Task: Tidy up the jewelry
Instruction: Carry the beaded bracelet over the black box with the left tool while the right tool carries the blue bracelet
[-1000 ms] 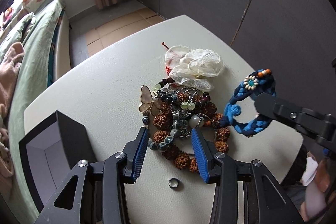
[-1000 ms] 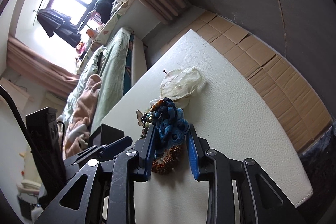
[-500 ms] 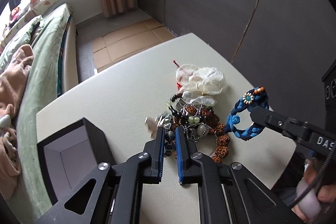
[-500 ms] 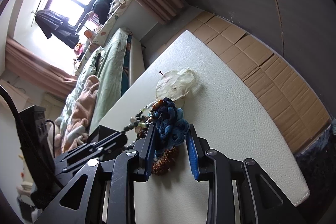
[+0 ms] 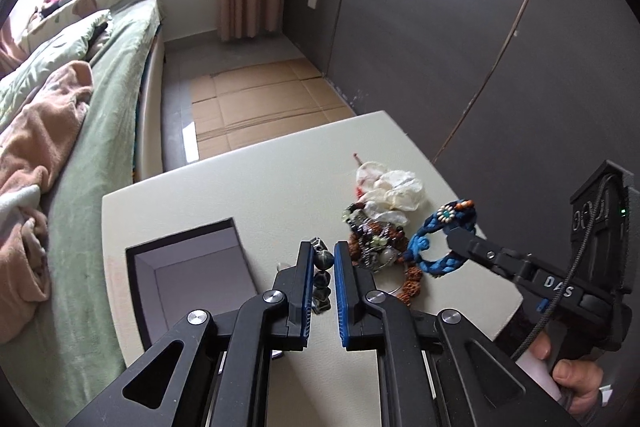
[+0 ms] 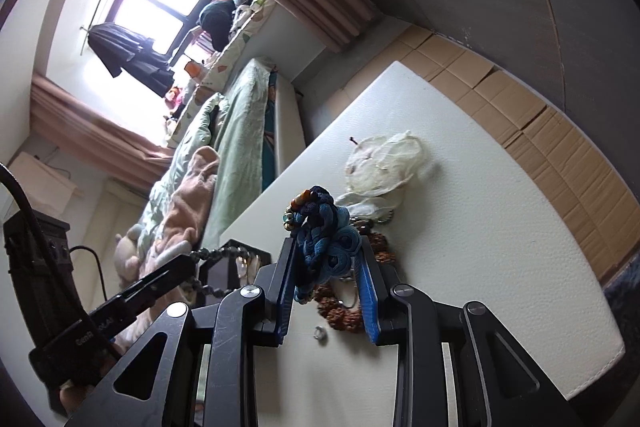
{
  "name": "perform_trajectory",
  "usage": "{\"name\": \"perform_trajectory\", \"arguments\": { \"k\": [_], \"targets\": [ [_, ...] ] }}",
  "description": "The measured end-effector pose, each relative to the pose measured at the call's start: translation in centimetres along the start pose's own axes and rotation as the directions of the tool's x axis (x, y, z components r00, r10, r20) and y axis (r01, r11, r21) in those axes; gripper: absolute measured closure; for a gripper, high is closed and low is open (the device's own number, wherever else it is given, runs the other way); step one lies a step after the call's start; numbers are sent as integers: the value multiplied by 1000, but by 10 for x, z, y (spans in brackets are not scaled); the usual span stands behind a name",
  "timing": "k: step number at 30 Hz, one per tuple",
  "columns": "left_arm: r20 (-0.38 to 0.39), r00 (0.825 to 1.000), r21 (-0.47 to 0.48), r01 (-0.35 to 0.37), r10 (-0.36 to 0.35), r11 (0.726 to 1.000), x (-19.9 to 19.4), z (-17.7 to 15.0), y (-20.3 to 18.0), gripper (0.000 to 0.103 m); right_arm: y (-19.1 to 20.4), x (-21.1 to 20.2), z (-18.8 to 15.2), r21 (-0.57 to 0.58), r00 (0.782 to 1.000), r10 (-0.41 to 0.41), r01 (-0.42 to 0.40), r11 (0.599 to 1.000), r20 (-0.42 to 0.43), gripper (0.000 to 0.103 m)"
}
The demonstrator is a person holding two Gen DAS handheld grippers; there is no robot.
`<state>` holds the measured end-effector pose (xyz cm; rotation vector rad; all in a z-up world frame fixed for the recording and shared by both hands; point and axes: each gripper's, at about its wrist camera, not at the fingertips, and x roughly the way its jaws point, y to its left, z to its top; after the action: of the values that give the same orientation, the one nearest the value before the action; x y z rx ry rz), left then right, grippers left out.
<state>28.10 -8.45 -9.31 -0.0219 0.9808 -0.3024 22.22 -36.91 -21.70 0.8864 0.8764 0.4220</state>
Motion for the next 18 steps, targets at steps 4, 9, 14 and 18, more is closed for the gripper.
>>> {"name": "perform_trajectory", "arguments": {
  "k": [4,9,14,18],
  "targets": [
    [-70,993,-15,-92,91,996,18,-7,14,92,4,5,-4,-3,1000,-4,4,1000,-12,73],
    [-85,990,-63,-121,115,991,20,-15,32,92,5,13,-11,-11,999,-23,23,1000,-38,73],
    [-40,997,-92,-65,62,994,0,-6,34,92,5,17,-11,-25,998,-30,29,999,-54,73],
    [-5,997,-73,-80,80,994,-11,-1,30,92,8,18,-12,-31,998,-20,18,999,-60,73]
  ]
}}
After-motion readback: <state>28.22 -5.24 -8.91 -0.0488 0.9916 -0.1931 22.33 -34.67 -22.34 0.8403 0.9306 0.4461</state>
